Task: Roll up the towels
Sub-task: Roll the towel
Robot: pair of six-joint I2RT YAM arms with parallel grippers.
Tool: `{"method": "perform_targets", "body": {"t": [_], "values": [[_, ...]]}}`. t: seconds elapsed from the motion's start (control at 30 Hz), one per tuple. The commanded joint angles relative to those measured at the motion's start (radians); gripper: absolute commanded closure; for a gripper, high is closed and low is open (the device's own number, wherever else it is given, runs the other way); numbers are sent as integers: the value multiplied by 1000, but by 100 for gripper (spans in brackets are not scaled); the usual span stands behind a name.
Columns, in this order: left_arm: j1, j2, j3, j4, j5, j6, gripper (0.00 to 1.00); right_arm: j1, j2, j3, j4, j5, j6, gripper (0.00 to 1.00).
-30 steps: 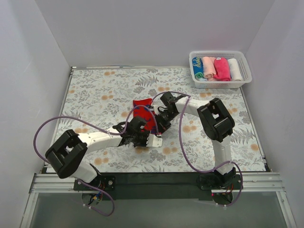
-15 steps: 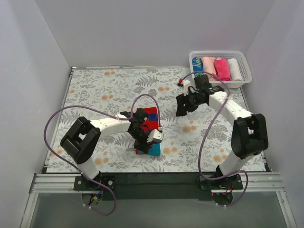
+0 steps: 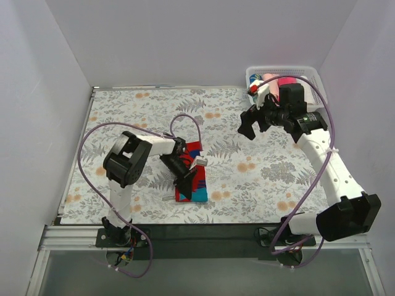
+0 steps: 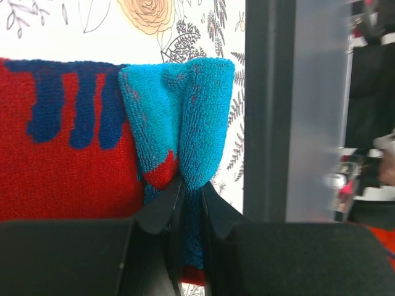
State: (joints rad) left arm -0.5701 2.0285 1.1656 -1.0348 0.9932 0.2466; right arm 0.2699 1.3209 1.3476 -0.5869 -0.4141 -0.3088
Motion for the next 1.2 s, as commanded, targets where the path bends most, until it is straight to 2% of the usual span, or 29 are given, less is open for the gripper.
{"method": "perform_targets", "body": {"t": [0.0,0.03,0.17,0.23,0.3,0.4,0.5,0.63,0.8,1.07,1.1,1.17], "values": [[24,81,19,-30,-122,49,100,58,-12,32,-164,-119,-202,2],[22,90,25,-28,-123,60,100,159,-18,16,-172,-67,-213,2],[26,143,45,-1,-143,59,100,337,-88,-194,-116,47,-291,4],[27,176,45,15,-140,59,100,434,-39,-214,-117,73,-331,11],[29,194,43,24,-139,57,100,489,18,-190,-123,90,-340,20],[30,231,74,19,-133,57,100,555,122,-147,-108,37,-323,28],[33,243,103,16,-143,59,100,626,191,-142,-45,-3,-254,32],[35,259,123,1,-137,66,100,730,232,-250,87,6,-201,37],[41,259,121,5,-142,74,100,762,247,-318,231,31,-164,40],[52,256,134,-4,-139,89,100,776,307,-380,352,47,-194,44],[53,257,141,-7,-139,94,100,778,317,-380,361,51,-199,49],[56,257,147,-11,-140,102,100,778,359,-375,361,47,-204,50]]}}
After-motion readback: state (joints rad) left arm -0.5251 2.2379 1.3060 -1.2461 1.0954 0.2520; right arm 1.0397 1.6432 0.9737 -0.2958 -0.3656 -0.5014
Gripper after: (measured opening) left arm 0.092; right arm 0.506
